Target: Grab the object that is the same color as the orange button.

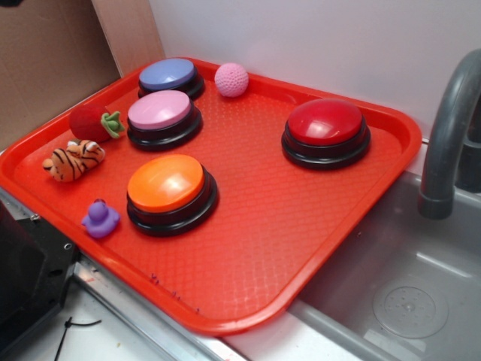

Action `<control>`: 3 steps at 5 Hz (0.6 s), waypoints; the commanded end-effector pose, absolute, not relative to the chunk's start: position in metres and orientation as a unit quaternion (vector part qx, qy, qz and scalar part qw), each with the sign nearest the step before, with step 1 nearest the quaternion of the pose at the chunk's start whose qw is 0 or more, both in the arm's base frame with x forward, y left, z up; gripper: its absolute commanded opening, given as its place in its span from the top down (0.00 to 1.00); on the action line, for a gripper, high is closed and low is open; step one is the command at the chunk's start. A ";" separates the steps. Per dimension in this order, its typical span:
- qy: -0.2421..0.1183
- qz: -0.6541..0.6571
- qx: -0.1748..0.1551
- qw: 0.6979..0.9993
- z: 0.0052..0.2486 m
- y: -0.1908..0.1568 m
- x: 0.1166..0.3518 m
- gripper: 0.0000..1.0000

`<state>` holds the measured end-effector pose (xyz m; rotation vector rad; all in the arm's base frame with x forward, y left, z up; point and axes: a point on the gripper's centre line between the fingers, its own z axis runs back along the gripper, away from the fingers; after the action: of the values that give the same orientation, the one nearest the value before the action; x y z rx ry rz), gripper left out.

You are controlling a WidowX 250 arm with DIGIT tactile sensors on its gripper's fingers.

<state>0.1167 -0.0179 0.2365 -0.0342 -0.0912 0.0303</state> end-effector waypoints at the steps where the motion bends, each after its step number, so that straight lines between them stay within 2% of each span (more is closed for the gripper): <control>1: -0.046 0.015 -0.017 0.999 0.236 -0.018 0.117 0.00; 3: -0.078 -0.022 -0.027 0.996 0.199 0.011 0.119 0.00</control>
<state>0.1153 0.0100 0.1951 -0.0555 -0.1366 -0.0439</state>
